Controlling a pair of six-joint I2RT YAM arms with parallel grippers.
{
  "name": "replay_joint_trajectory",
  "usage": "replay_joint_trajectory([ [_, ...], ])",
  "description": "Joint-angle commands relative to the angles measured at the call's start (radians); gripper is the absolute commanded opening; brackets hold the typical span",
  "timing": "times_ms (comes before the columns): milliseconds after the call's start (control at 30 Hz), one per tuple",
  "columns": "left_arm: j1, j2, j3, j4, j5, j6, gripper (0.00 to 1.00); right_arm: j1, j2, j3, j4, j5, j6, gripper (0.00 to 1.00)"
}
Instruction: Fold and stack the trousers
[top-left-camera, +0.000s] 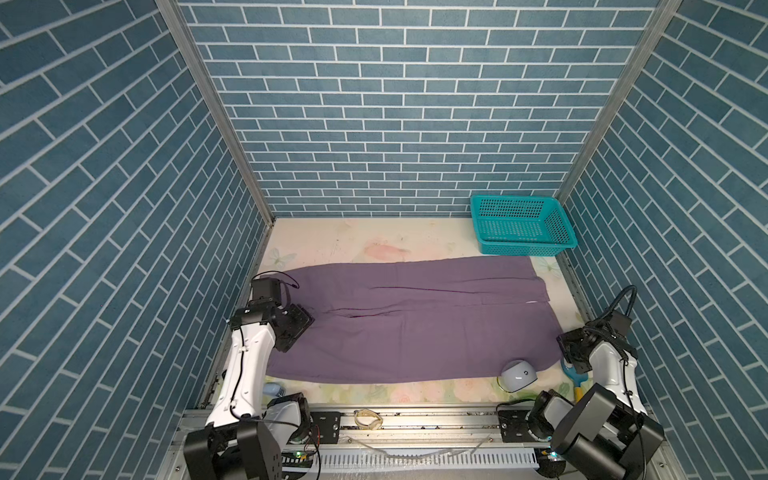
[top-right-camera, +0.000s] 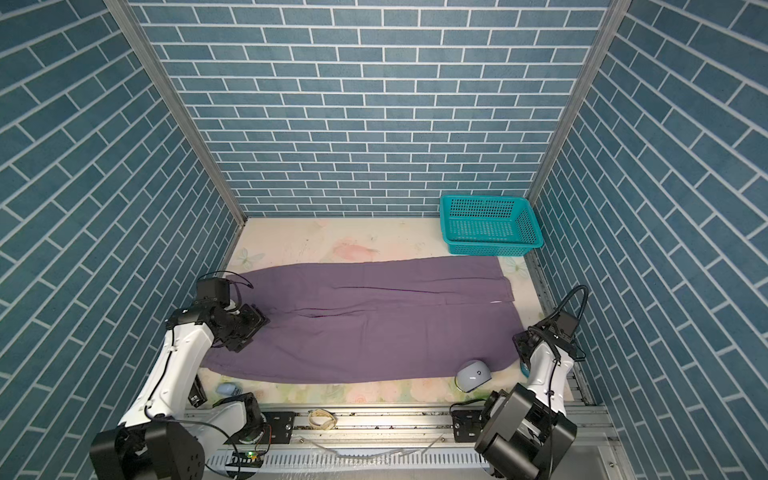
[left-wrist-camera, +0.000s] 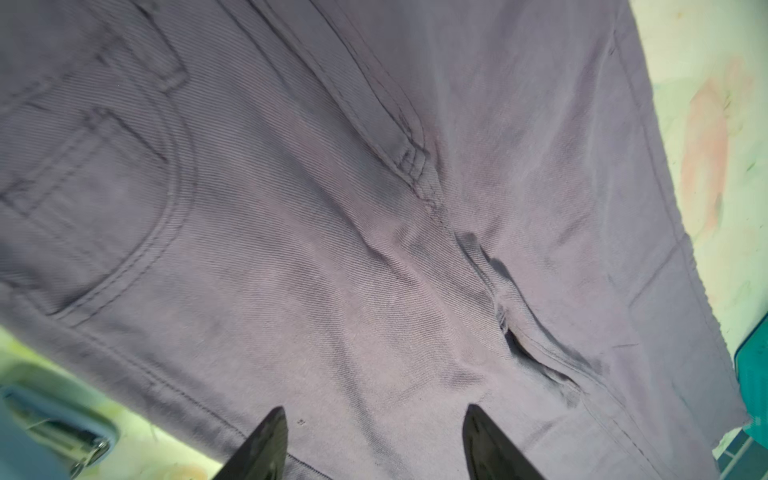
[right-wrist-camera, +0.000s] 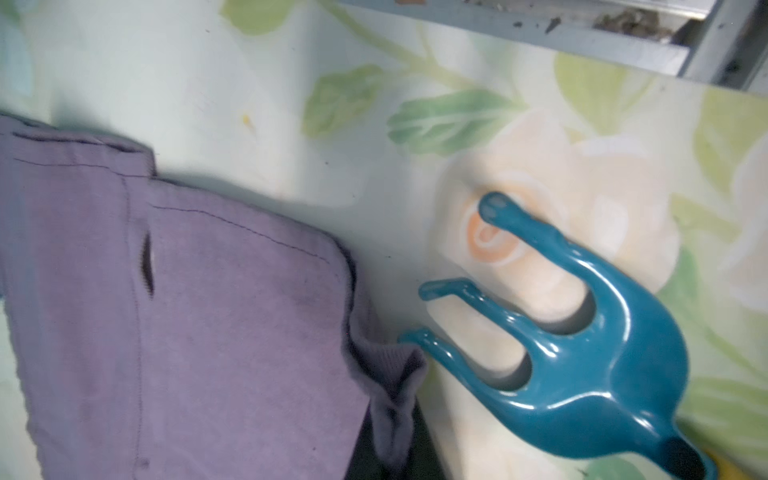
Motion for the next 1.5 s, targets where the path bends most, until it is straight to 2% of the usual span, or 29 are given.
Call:
replay_joint_trajectory([
  [0, 0.011, -0.036, 0.047, -0.116, -0.076, -0.019, 0.71, -0.003, 0.015, 0.107, -0.029, -0.041, 0.036, 0.0],
  [133, 0.028, -0.075, 0.059, -0.208, -0.137, -0.04, 0.82, -0.003, 0.018, 0.155, -0.024, -0.059, 0.059, 0.0],
  [333, 0.203, -0.152, 0.012, -0.234, -0.102, 0.006, 0.86, -0.002, 0.023, 0.167, 0.016, -0.088, 0.084, 0.0],
  [467, 0.288, -0.111, 0.005, -0.265, -0.115, 0.05, 0.91, -0.002, 0.031, 0.158, 0.031, -0.107, 0.088, 0.0],
  [533, 0.325, -0.073, -0.001, -0.261, -0.102, 0.055, 0.99, -0.002, 0.031, 0.154, 0.036, -0.109, 0.09, 0.0],
  [633, 0.406, -0.018, 0.007, -0.229, -0.099, 0.049, 0.99, -0.002, 0.036, 0.155, 0.035, -0.115, 0.085, 0.0],
  [767, 0.481, 0.04, 0.007, -0.136, -0.122, 0.023, 0.99, -0.002, 0.051, 0.153, 0.041, -0.125, 0.084, 0.0],
  [900, 0.488, 0.116, 0.012, -0.036, -0.165, 0.001, 0.95, -0.002, 0.067, 0.15, 0.048, -0.14, 0.085, 0.0],
  [1033, 0.488, 0.198, -0.014, 0.051, -0.158, -0.034, 0.9, -0.002, 0.079, 0.151, 0.051, -0.142, 0.085, 0.0],
  [1267, 0.488, 0.258, -0.026, 0.087, -0.286, -0.029, 0.89, -0.002, 0.084, 0.15, 0.046, -0.132, 0.084, 0.0],
  [1467, 0.488, 0.33, -0.039, 0.145, -0.296, -0.036, 0.73, -0.004, 0.096, 0.16, 0.041, -0.12, 0.082, 0.0],
])
